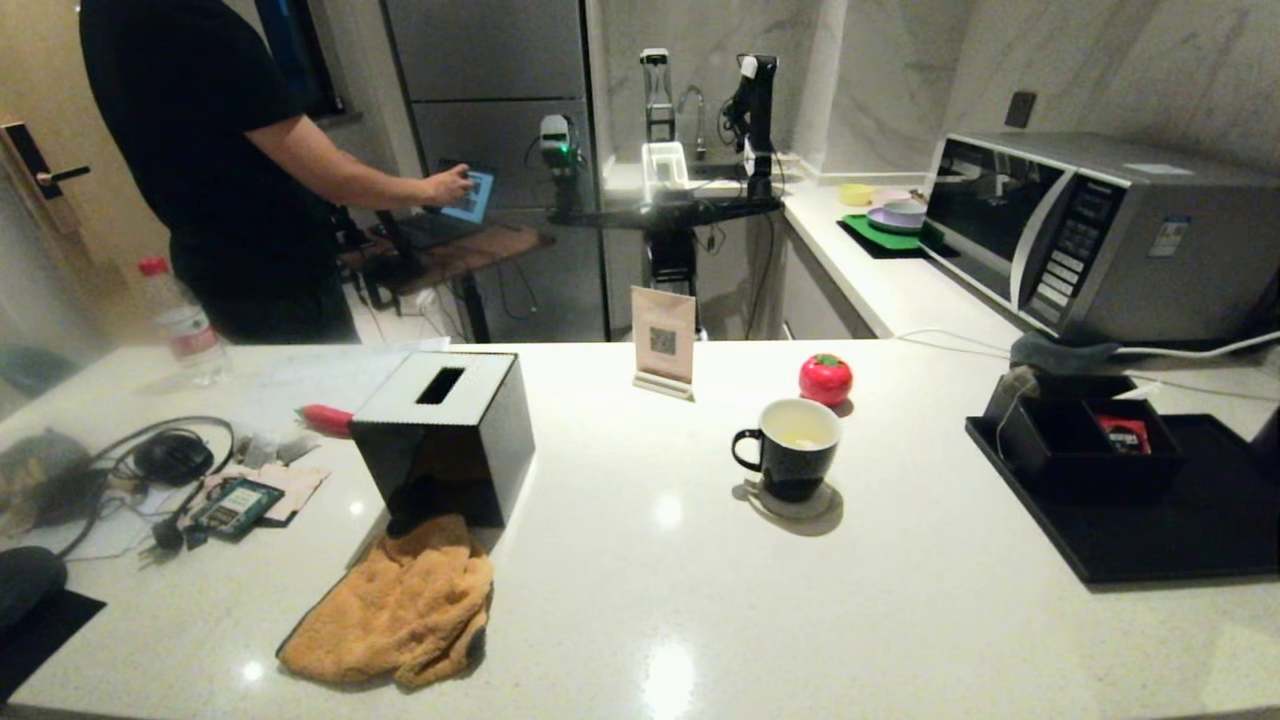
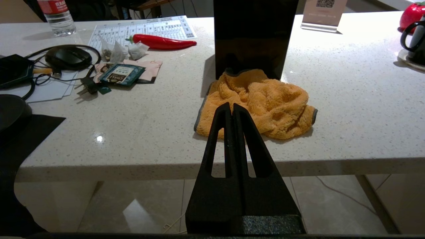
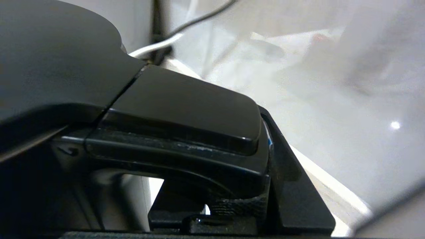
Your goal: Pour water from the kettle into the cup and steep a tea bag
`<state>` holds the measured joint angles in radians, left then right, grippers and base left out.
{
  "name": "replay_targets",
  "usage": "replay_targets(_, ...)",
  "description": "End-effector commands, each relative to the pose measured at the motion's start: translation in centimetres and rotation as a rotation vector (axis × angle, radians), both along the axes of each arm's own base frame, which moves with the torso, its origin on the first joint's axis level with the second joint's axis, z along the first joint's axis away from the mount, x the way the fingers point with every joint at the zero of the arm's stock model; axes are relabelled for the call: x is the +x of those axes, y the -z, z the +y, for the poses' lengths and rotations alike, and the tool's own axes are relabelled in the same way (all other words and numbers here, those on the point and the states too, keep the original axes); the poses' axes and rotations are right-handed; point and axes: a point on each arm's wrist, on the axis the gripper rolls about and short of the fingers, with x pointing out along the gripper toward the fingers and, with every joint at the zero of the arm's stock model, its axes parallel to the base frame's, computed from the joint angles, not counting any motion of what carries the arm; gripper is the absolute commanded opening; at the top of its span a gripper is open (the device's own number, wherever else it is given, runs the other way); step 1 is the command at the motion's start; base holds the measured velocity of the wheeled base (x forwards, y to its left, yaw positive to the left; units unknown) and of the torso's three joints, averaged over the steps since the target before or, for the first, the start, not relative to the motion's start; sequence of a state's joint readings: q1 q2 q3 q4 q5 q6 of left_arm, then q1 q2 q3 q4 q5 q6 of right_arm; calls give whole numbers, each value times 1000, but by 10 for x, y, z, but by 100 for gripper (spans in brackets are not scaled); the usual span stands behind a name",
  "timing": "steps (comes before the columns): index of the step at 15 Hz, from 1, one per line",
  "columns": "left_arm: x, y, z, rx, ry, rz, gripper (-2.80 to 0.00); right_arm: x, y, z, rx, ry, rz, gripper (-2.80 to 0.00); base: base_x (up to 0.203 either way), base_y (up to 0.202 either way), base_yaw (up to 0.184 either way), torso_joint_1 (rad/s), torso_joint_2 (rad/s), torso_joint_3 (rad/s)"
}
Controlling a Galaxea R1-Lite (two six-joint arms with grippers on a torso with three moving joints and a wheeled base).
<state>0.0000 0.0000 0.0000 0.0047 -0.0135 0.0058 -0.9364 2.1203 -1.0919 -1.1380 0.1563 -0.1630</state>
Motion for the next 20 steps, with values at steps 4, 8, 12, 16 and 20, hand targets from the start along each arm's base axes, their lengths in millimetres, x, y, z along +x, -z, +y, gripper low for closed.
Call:
replay_targets(4,0,0,0,0,0,0,-280,37,20,5,12,-77,11,-280,0,0,0,0,0,0)
replay_targets(8,0,0,0,0,0,1,-280,56,23,9,0,-114,5,-280,0,0,0,0,0,0)
replay_targets(12,0,0,0,0,0,0,-280,64,32,6,-1,-118,12,-280,0,0,0,0,0,0)
replay_targets(16,0,0,0,0,0,1,-280,65,39,4,-7,-118,9,-280,0,0,0,0,0,0)
replay_targets(20,0,0,0,0,0,1,-280,66,44,3,-11,-117,19,-280,0,0,0,0,0,0)
